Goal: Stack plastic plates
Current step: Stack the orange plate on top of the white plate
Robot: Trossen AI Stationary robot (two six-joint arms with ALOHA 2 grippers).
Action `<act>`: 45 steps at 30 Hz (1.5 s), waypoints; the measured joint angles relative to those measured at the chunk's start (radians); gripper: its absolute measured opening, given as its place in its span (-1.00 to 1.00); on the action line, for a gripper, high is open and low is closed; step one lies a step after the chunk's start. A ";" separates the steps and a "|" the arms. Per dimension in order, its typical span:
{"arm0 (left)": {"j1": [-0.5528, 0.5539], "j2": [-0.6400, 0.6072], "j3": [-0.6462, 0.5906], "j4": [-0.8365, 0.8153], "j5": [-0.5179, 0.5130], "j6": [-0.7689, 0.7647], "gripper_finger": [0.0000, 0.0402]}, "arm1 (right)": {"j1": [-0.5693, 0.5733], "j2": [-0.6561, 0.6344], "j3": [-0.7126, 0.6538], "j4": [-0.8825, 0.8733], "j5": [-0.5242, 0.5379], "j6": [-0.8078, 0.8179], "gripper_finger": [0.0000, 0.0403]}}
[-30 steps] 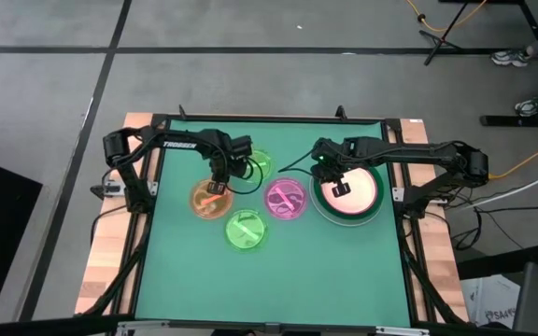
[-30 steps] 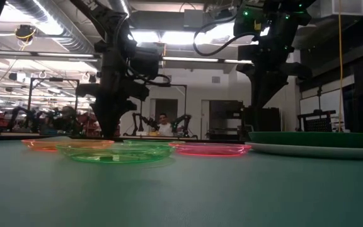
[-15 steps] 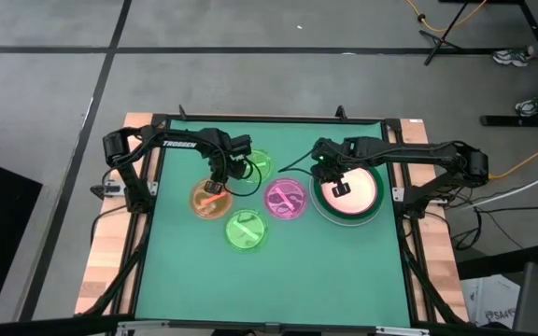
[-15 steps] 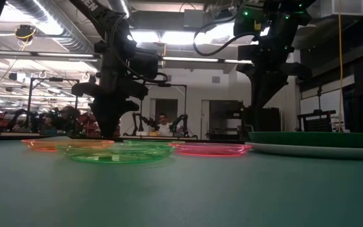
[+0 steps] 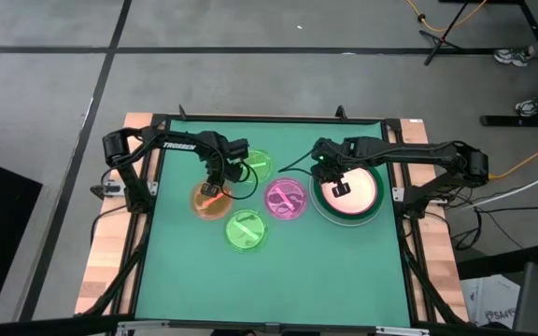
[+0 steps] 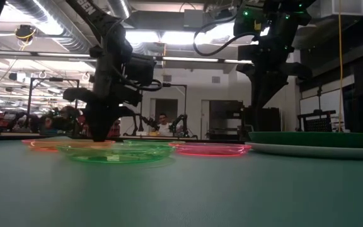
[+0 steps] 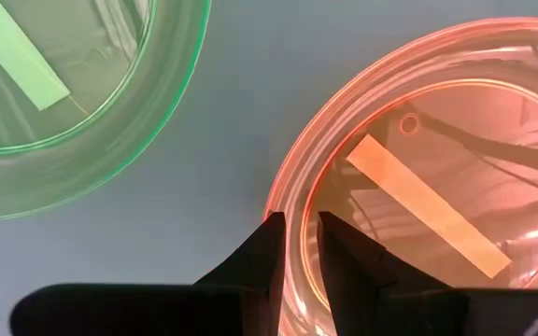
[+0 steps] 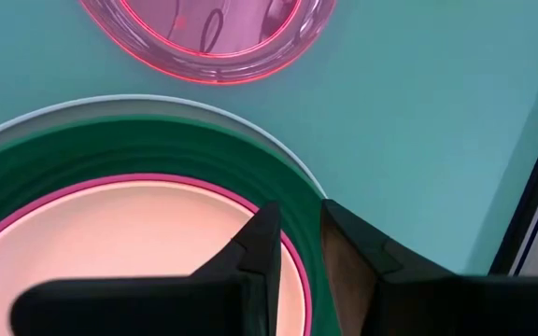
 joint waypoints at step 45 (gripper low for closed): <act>0.024 0.000 0.013 -0.001 -0.037 0.069 -0.70 | 0.000 0.000 0.000 0.000 -0.001 0.000 -0.66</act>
